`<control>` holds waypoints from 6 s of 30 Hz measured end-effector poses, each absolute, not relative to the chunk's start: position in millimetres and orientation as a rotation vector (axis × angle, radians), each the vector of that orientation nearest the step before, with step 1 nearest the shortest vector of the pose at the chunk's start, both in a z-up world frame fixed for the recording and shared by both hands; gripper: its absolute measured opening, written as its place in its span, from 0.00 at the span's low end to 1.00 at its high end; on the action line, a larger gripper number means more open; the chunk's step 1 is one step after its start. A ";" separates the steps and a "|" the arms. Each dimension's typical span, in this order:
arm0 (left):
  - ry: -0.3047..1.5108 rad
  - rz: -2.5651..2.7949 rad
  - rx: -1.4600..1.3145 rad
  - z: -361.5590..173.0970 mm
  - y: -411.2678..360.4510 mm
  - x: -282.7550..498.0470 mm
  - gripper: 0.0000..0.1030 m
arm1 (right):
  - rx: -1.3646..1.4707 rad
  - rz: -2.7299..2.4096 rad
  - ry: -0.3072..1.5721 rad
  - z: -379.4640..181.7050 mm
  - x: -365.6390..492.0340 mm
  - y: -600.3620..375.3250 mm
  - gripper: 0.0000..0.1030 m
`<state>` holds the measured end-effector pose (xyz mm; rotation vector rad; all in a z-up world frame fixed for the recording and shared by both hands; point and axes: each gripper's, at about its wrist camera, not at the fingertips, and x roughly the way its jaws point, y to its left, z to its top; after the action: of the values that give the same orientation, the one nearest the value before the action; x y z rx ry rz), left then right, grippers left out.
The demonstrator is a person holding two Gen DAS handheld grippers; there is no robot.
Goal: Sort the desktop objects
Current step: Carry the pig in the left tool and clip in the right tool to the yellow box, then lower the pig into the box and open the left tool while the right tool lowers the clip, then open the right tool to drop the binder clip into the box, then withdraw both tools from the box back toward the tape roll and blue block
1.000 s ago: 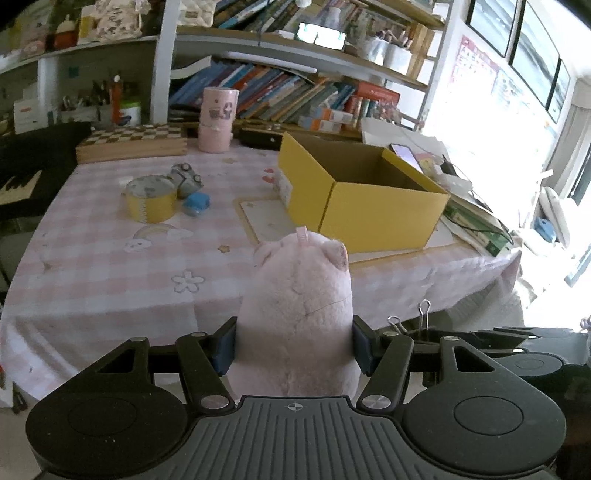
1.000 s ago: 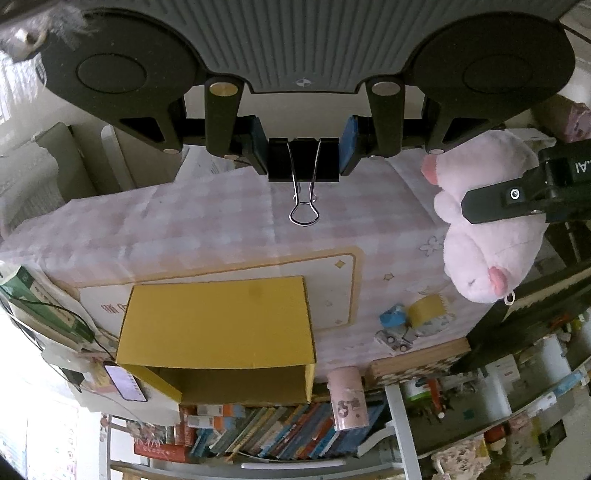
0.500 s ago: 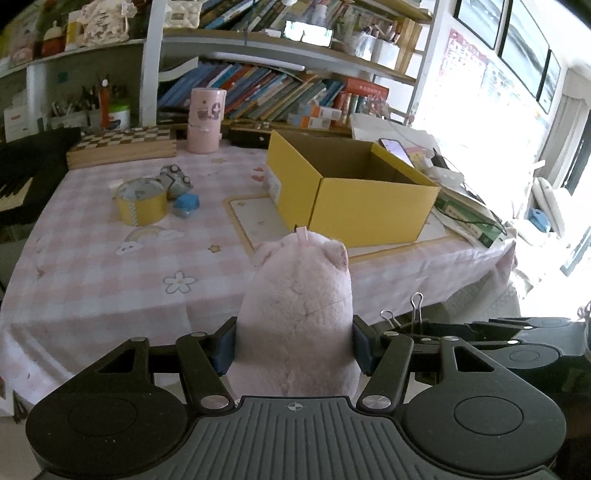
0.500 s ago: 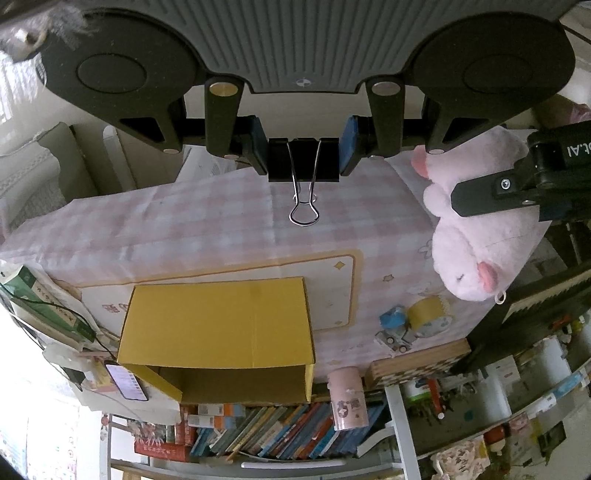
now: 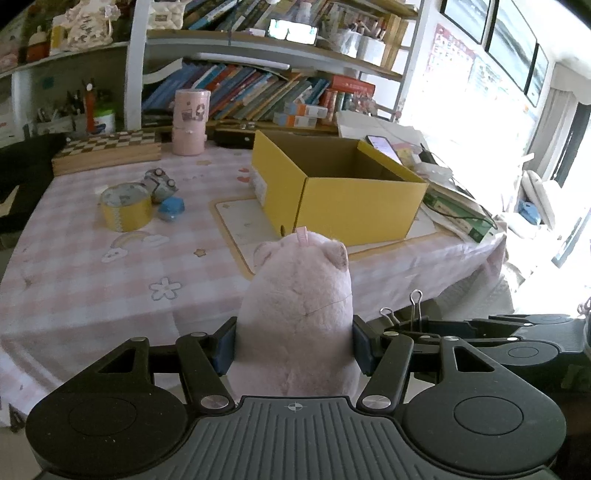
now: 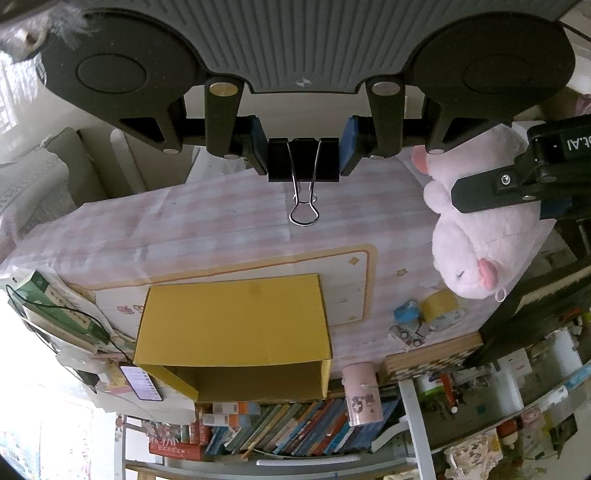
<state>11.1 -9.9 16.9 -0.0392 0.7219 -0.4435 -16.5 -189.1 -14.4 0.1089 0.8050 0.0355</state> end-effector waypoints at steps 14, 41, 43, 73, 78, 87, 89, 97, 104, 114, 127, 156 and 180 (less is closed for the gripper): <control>0.715 -0.515 -0.026 17.7 -23.1 15.2 0.59 | 0.095 -0.015 0.808 -12.6 -22.2 -194.6 0.36; 0.690 -0.637 0.025 21.4 -73.0 49.7 0.59 | 0.137 -0.141 0.831 -14.0 -7.8 -242.6 0.36; 0.676 -0.633 0.027 24.6 -73.8 52.2 0.59 | 0.142 -0.139 0.824 -13.2 -4.0 -243.8 0.36; 0.539 -0.458 -0.023 67.7 -166.3 186.1 0.59 | -0.007 0.086 0.605 49.2 177.1 -334.7 0.36; 0.584 -0.386 -0.022 56.0 -185.7 215.3 0.59 | -0.118 0.165 0.648 37.2 220.8 -352.7 0.36; 0.685 -0.307 0.037 29.4 -216.5 253.7 0.59 | -0.393 0.352 0.688 8.2 278.0 -356.3 0.36; 0.695 -0.290 0.049 24.7 -221.4 258.5 0.59 | -0.465 0.390 0.692 1.7 286.1 -351.8 0.36; 0.763 -0.246 0.083 6.3 -234.0 277.7 0.59 | -0.711 0.515 0.734 -24.4 310.9 -334.7 0.36; 0.806 -0.227 0.101 -4.3 -238.5 284.7 0.59 | -0.870 0.567 0.741 -36.9 321.6 -328.6 0.36; 0.819 -0.192 0.101 -6.4 -235.8 284.4 0.64 | -0.945 0.606 0.740 -41.1 328.7 -322.4 0.36; 0.627 -0.137 0.055 34.0 -213.2 254.8 0.75 | -0.813 0.562 0.726 -16.3 317.2 -336.3 0.61; 0.514 -0.118 -0.055 53.4 -82.7 145.8 0.89 | -0.119 0.117 0.608 50.6 188.2 -341.8 0.72; 0.596 -0.010 0.036 12.8 23.5 53.9 0.97 | 0.074 -0.027 0.738 -10.6 63.4 -215.8 0.72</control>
<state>53.9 23.5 12.8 0.0358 0.5962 -0.0103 63.4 -215.8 -10.6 0.0741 0.7385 -0.0267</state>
